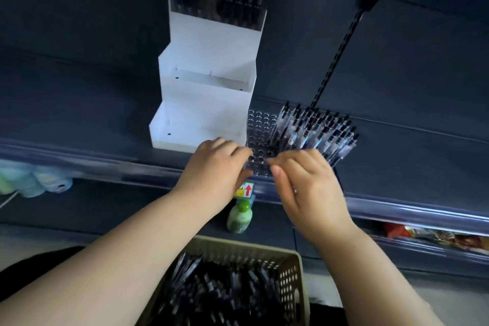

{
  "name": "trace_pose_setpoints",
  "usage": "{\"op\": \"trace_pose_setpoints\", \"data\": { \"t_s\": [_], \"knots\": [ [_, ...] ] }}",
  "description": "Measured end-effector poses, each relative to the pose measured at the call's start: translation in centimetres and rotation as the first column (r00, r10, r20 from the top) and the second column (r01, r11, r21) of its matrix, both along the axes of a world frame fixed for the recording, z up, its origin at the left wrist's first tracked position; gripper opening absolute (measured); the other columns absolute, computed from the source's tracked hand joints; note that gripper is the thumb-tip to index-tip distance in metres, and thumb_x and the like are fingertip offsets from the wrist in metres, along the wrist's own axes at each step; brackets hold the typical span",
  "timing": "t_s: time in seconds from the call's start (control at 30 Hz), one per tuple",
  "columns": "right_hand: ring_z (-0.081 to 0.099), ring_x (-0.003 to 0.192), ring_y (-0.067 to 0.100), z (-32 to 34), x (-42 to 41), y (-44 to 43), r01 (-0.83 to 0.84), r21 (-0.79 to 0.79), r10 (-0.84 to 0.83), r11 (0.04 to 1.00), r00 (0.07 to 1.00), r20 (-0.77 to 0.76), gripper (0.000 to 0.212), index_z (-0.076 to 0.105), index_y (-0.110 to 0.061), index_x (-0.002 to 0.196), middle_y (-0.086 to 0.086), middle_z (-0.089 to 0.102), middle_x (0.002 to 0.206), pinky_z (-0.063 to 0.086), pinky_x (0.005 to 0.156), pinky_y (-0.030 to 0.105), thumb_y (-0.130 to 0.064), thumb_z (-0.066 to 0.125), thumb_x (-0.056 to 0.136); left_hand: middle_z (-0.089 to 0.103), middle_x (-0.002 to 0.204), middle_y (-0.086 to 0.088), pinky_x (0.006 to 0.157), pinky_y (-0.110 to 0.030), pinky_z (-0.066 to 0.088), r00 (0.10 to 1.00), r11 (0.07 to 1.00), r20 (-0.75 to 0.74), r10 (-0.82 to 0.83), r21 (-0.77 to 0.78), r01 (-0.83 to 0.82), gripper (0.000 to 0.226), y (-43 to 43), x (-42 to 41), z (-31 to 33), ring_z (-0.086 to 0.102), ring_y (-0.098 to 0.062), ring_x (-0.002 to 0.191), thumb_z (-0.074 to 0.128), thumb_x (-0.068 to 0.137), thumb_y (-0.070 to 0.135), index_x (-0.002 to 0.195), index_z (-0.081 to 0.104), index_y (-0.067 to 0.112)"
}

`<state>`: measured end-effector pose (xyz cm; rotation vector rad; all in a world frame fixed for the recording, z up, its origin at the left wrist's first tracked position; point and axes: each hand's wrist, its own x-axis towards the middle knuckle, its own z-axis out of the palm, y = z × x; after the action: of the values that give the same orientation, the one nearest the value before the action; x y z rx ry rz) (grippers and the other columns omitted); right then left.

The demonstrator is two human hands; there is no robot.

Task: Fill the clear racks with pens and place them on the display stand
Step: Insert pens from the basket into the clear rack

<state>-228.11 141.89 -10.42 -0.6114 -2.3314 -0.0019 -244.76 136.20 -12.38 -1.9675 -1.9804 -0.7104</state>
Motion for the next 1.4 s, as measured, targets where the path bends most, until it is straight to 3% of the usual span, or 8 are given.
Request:
{"op": "trace_pose_setpoints", "data": {
  "t_s": [0.1,0.23,0.37,0.53,0.83,0.97,1.27,1.4],
  "knots": [
    [0.058,0.078,0.029,-2.3,0.9,-2.4,0.017,-0.088,-0.011,0.996,0.998,0.066,0.033,0.071,-0.006,0.092,0.006,0.067,0.087,0.048,0.073,0.036,-0.024,0.044,0.095,0.069,0.087,-0.004,0.074,-0.038,0.050,0.996,0.997,-0.087,0.027,-0.074,-0.034,0.034,-3.3,0.4,-1.7,0.064,-0.029,0.084,0.082,0.065,0.025,0.094,0.070,0.012],
    [0.056,0.084,0.031,-6.6,2.4,-6.2,0.195,-0.304,-0.119,0.932,0.961,0.251,0.028,0.071,-0.009,0.092,0.007,0.067,0.088,0.047,0.076,0.037,-0.025,0.048,0.096,0.060,0.111,0.003,0.089,-0.035,0.037,0.990,0.935,-0.098,0.100,-0.330,-0.127,0.031,-7.7,1.2,-5.9,0.051,-0.023,0.108,0.056,0.088,0.038,0.114,0.058,0.022],
    [0.052,0.101,0.025,-11.0,3.2,-9.0,0.452,-0.464,-0.179,0.762,0.835,0.520,0.034,0.066,-0.016,0.102,0.004,0.061,0.106,0.043,0.083,0.032,-0.035,0.037,0.098,0.056,0.116,0.002,0.089,-0.033,0.037,0.978,0.811,-0.119,0.171,-0.547,-0.208,0.024,-11.1,1.8,-9.8,0.047,-0.021,0.112,0.049,0.093,0.027,0.116,0.052,0.023],
    [0.057,0.104,0.027,-14.6,4.7,-11.5,0.642,-0.555,-0.147,0.528,0.714,0.685,0.028,0.064,-0.020,0.112,0.007,0.057,0.117,0.047,0.085,0.029,-0.023,0.042,0.094,0.054,0.121,-0.006,0.095,-0.031,0.042,0.956,0.617,-0.065,0.285,-0.751,-0.235,0.035,-14.1,2.5,-13.6,0.051,-0.024,0.112,0.044,0.090,0.003,0.121,0.053,0.015],
    [0.055,0.107,0.023,-16.9,3.1,-11.5,0.605,-0.600,-0.060,0.524,0.729,0.682,0.030,0.060,-0.023,0.121,0.003,0.050,0.125,0.048,0.088,0.029,-0.022,0.048,0.092,0.049,0.126,-0.007,0.099,-0.033,0.041,0.927,0.573,-0.084,0.365,-0.765,-0.295,0.046,-12.8,3.2,-15.7,0.044,-0.026,0.119,0.040,0.087,-0.006,0.127,0.050,0.013],
    [0.041,0.121,0.022,-17.4,2.5,-10.6,0.709,-0.453,-0.212,0.540,0.636,0.742,0.038,0.051,-0.023,0.127,0.002,0.045,0.130,0.043,0.090,0.031,-0.013,0.044,0.090,0.044,0.133,-0.011,0.102,-0.035,0.039,0.904,0.525,-0.098,0.415,-0.786,-0.327,0.045,-11.7,3.2,-16.6,0.041,-0.029,0.125,0.036,0.091,-0.005,0.132,0.045,0.009],
    [0.053,0.113,0.026,-18.4,3.0,-7.0,0.858,-0.405,-0.232,0.315,0.484,0.844,0.036,0.059,-0.011,0.117,0.009,0.053,0.125,0.048,0.088,0.033,0.001,0.045,0.086,0.038,0.138,-0.009,0.100,-0.036,0.039,0.870,0.507,-0.024,0.492,-0.805,-0.309,0.043,-10.2,2.9,-18.9,0.037,-0.029,0.128,0.044,0.096,0.015,0.138,0.039,0.015],
    [0.055,0.113,0.026,-18.9,3.1,-6.8,0.871,-0.404,-0.173,0.282,0.460,0.871,0.037,0.057,-0.012,0.120,0.010,0.055,0.125,0.048,0.090,0.035,-0.001,0.048,0.086,0.052,0.124,-0.013,0.090,-0.037,0.040,0.785,0.623,0.182,0.592,-0.722,-0.302,0.029,-10.3,3.2,-19.8,0.051,-0.030,0.112,0.038,0.096,0.017,0.119,0.051,0.006]
  ]
}}
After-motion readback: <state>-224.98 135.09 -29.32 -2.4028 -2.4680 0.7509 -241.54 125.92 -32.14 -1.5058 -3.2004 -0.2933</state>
